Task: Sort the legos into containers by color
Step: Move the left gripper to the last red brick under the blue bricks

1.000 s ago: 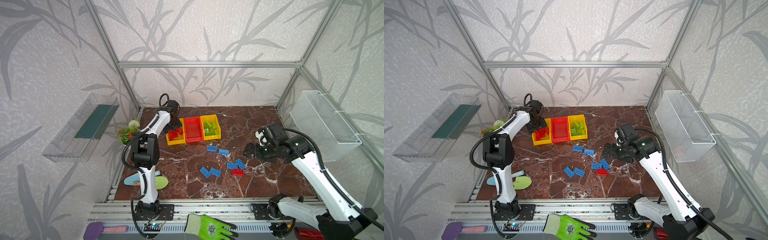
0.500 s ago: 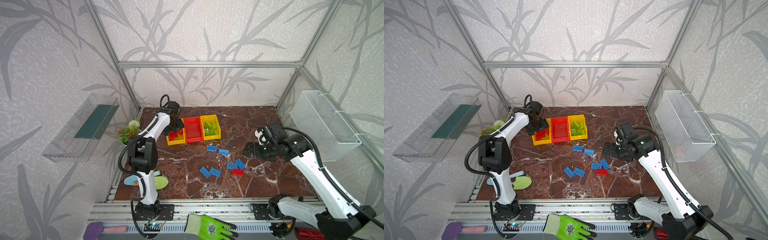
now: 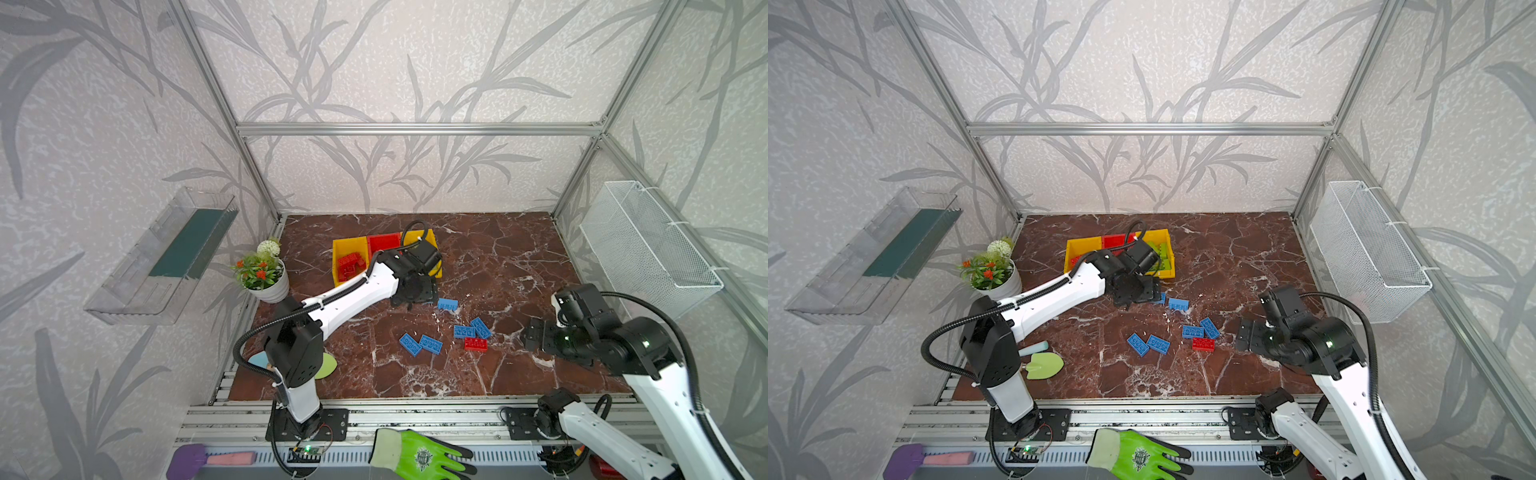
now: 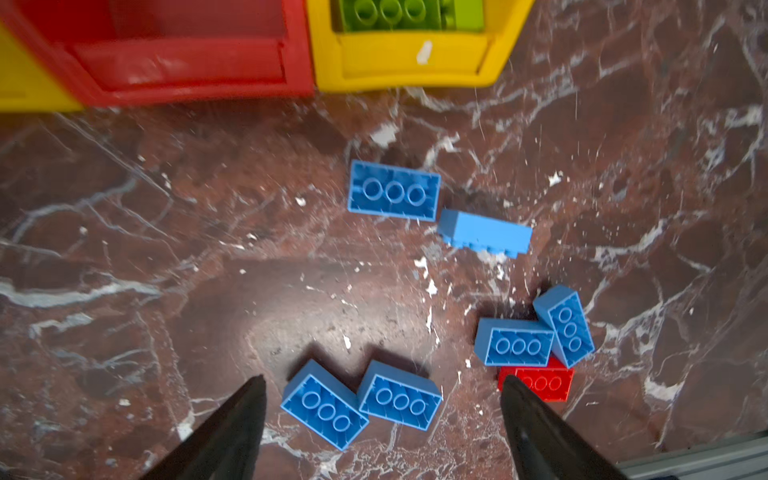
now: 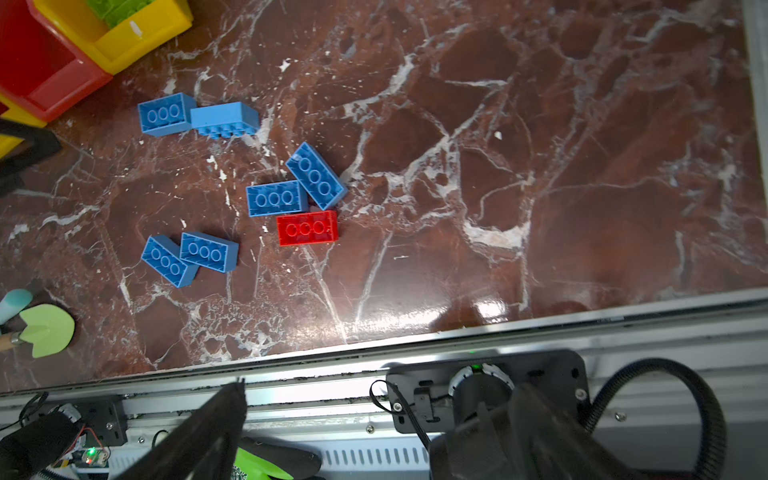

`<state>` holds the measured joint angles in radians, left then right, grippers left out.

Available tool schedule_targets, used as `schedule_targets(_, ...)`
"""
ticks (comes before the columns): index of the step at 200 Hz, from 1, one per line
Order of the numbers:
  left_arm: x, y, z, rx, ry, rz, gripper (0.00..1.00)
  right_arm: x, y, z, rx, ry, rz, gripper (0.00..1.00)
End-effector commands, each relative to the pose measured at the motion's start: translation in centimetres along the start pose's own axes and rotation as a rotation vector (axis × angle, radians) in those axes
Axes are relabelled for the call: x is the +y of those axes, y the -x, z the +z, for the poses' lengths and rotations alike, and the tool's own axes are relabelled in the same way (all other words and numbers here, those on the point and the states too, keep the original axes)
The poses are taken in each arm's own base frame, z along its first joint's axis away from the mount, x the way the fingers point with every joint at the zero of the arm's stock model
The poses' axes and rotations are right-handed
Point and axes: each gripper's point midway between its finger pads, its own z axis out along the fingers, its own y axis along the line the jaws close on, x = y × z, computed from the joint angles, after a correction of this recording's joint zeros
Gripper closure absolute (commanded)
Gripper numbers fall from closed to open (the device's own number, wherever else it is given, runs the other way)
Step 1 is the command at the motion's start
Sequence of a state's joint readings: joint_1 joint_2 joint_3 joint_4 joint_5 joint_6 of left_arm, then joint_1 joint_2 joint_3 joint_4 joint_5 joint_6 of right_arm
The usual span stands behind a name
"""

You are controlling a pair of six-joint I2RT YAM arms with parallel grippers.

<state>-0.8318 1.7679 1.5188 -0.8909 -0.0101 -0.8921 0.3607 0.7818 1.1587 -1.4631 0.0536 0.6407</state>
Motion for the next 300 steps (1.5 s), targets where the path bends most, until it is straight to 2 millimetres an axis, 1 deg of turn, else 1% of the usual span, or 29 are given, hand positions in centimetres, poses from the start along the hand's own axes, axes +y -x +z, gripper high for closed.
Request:
schedule_targets(1,-1.0,-2.4,-2.0,-0.044,0.004,-0.039,0.12,-2.8,-0.9,-1.3,-0.002,-0.105,0.057,0.01)
schedule_targets(29,-3.9,-6.6,-1.8,-0.046,-0.019,-0.001,0.11,-3.4,0.1,-3.1,-0.073,-0.122,0.061,0.01)
schedule_targets(36,-4.7,-7.4,-1.7,-0.047,-0.023,0.013,0.11,-3.5,0.5,-3.6,-0.094,-0.122,0.069,0.01)
schedule_targets(45,-5.6,-8.4,-1.3,-0.040,-0.020,0.036,0.11,-3.4,1.0,-3.9,-0.106,-0.124,0.035,0.01)
schedule_targets(69,-8.0,-10.2,-0.4,-0.036,-0.027,0.090,0.11,-3.2,1.5,-4.3,-0.116,-0.113,0.029,0.01)
schedule_targets(86,-9.5,-11.2,0.9,-0.017,-0.041,0.108,0.11,-3.0,1.5,-4.5,-0.118,-0.095,0.029,0.01)
schedule_targets(125,-11.6,-13.2,4.0,0.052,-0.063,0.120,0.11,-3.1,1.2,-4.8,-0.118,-0.091,0.024,0.01)
schedule_targets(134,-12.0,-13.3,4.4,0.060,-0.063,0.133,0.11,-3.1,1.2,-4.8,-0.116,-0.095,0.020,0.01)
schedule_targets(157,-13.2,-12.9,4.7,0.066,-0.050,0.187,0.10,-2.9,1.3,-4.8,-0.109,-0.085,0.021,0.01)
schedule_targets(174,-14.1,-13.3,5.5,0.090,-0.051,0.218,0.07,-2.8,1.4,-4.6,-0.103,-0.084,0.022,0.01)
schedule_targets(192,-14.5,-13.1,6.2,0.097,-0.041,0.232,0.06,-2.7,1.5,-4.5,-0.102,-0.086,0.021,0.01)
schedule_targets(233,-14.2,-12.8,8.1,0.130,-0.016,0.220,0.07,-2.8,1.7,-4.6,-0.105,-0.092,0.019,0.01)
schedule_targets(275,-13.7,-12.3,9.4,0.142,0.020,0.217,0.06,-2.6,1.9,-4.5,-0.102,-0.088,0.019,0.01)
schedule_targets(300,-13.2,-11.6,9.8,0.141,0.041,0.209,0.07,-2.5,1.9,-4.3,-0.095,-0.084,0.019,0.01)
